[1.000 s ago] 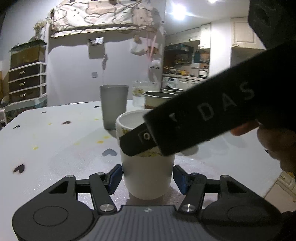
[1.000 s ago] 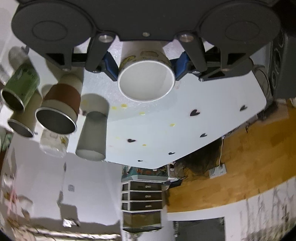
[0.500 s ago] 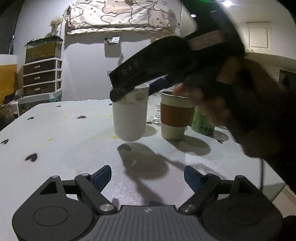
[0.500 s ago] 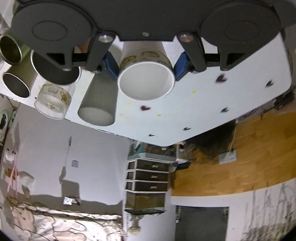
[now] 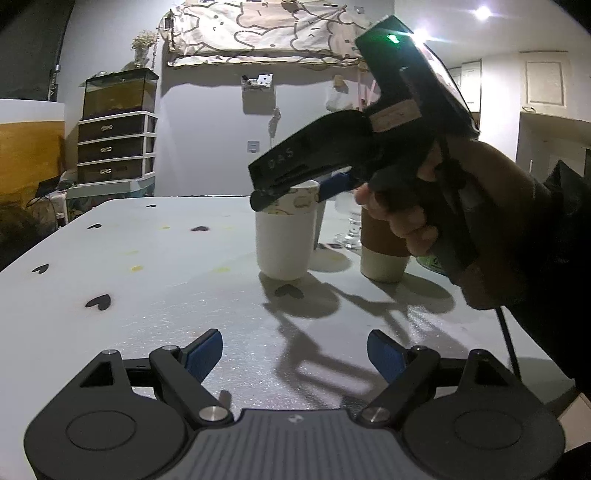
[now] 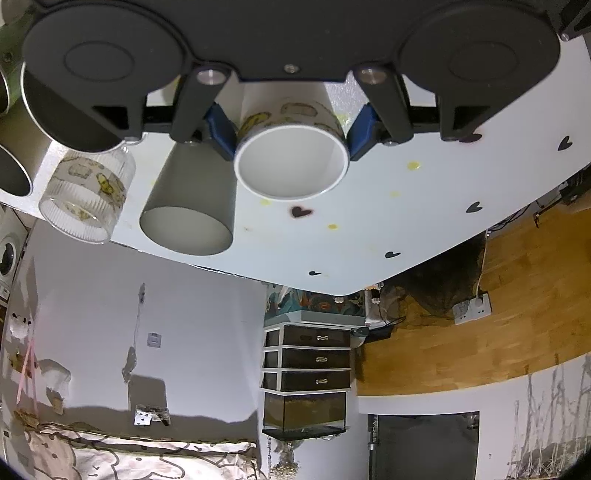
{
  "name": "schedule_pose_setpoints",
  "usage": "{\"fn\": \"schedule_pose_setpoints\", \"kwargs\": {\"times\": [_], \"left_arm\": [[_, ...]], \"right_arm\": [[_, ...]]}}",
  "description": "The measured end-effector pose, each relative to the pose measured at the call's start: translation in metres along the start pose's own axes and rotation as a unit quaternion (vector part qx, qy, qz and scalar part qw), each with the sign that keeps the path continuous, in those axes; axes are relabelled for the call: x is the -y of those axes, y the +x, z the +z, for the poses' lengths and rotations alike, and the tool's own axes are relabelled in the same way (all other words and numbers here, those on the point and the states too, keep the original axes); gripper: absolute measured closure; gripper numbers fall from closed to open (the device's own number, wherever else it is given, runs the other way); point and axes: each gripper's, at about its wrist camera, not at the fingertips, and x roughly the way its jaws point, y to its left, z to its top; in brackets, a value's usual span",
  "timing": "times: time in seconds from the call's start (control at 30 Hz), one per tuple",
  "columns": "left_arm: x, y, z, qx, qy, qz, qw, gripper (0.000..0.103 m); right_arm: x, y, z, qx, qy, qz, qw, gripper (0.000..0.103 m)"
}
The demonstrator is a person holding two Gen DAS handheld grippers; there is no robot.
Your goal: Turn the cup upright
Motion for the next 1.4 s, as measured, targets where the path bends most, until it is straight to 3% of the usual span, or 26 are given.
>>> {"fn": "schedule_pose_setpoints", "kwargs": {"times": [0.07,0.27,0.5,0.8,0.93,1.23,1.4], "left_arm": [[-0.001,-0.001,0.000,0.003,0.000,0.004,1.0000,0.017],[-0.004,-0.003,0.007,0.013,0.002,0.020,0.9997,0.017],[-0.006,-0.010,0.015,0.031,0.000,0.049,0.9983,0.016],[-0.007,-0.021,0.021,0.048,-0.010,0.089,0.9949,0.006],[-0.008,-0.026,0.022,0.055,-0.014,0.102,0.9931,0.000],[0.000,-0.042,0.023,0.075,-0.007,0.113,0.9908,0.000],[0.003,-0.043,0.022,0.076,-0.005,0.116,0.9903,0.000]], "right_arm": [[0.002,-0.001,0.000,-0.006,0.003,0.003,1.000,0.027],[0.010,-0.014,-0.005,-0.002,0.021,0.014,1.000,0.027],[0.020,-0.061,-0.028,0.034,0.033,0.029,0.998,0.027],[0.027,-0.103,-0.067,0.058,0.013,-0.006,0.998,0.026],[0.031,-0.115,-0.083,0.065,0.011,-0.023,0.998,0.017],[0.037,-0.135,-0.108,0.082,0.024,-0.051,0.995,0.001],[0.040,-0.138,-0.115,0.085,0.026,-0.064,0.994,0.000]]}}
